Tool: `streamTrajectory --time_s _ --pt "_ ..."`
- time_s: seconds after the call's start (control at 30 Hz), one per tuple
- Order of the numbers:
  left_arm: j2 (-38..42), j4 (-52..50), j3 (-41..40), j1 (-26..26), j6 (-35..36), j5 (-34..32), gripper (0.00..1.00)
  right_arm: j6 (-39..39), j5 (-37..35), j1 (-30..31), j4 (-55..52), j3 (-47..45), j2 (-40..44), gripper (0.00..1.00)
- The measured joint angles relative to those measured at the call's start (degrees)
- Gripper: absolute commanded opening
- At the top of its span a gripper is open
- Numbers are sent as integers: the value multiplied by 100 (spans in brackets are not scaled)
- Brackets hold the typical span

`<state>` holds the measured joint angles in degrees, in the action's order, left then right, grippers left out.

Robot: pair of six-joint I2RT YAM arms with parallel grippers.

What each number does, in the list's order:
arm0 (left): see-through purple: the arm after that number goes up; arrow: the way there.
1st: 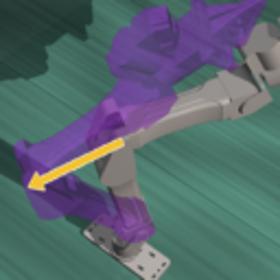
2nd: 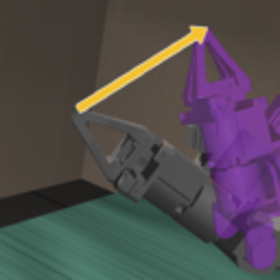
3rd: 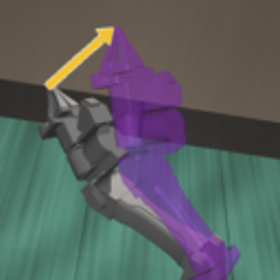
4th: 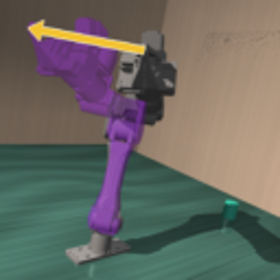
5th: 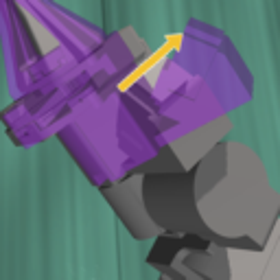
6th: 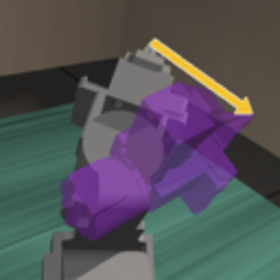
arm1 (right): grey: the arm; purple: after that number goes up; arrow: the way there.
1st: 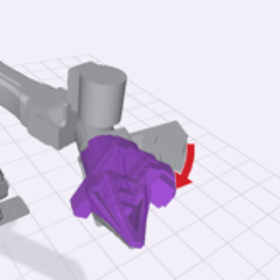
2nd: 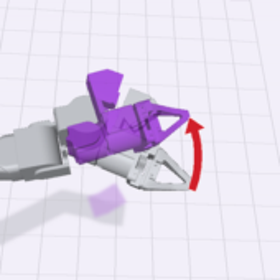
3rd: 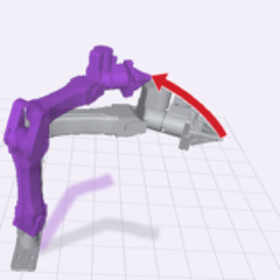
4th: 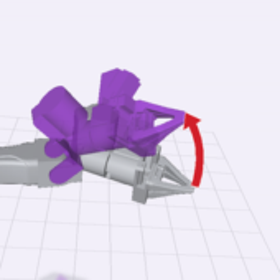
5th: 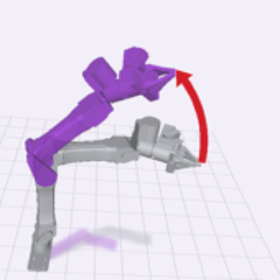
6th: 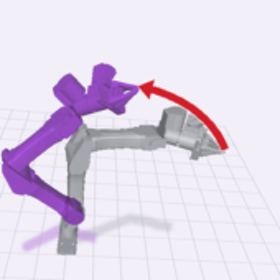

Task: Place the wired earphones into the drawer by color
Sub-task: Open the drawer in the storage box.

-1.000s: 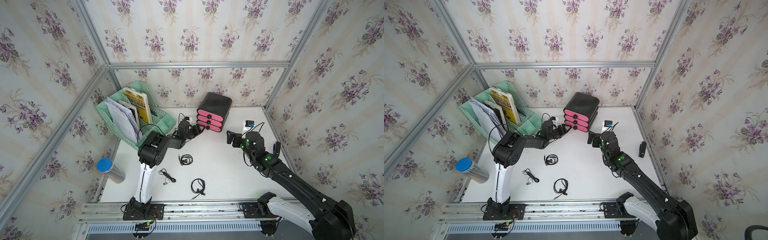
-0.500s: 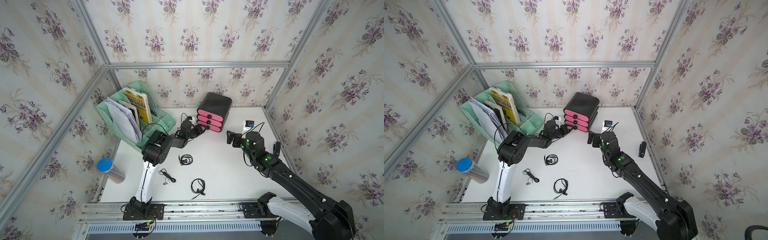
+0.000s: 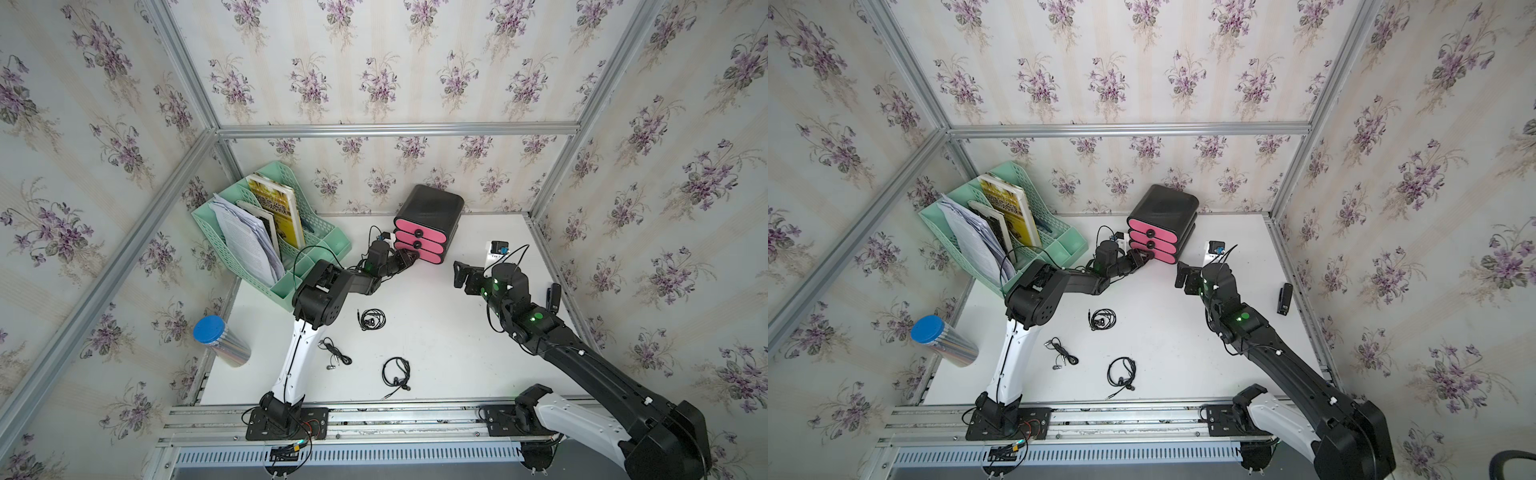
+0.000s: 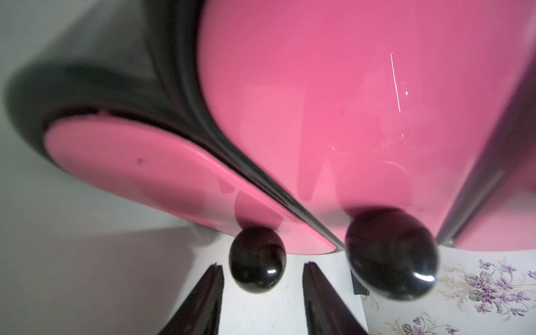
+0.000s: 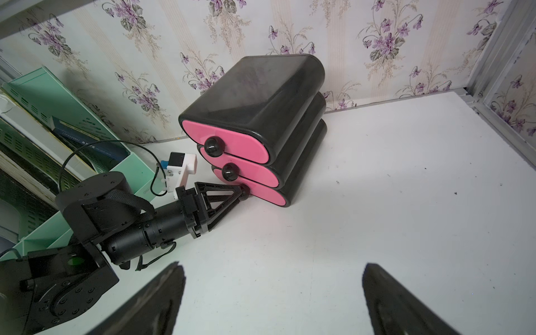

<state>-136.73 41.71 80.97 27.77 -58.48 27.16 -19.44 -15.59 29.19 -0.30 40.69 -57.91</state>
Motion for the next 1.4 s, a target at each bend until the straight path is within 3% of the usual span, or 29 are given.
streamTrajectory --time_s 0.77,1.4 --pt "-232 -4 291 50 -50 -4 31 35 -17 0 -4 0 -2 100" --pt "404 160 -713 72 -63 -57 29 33 -17 0 -4 0 4 100"
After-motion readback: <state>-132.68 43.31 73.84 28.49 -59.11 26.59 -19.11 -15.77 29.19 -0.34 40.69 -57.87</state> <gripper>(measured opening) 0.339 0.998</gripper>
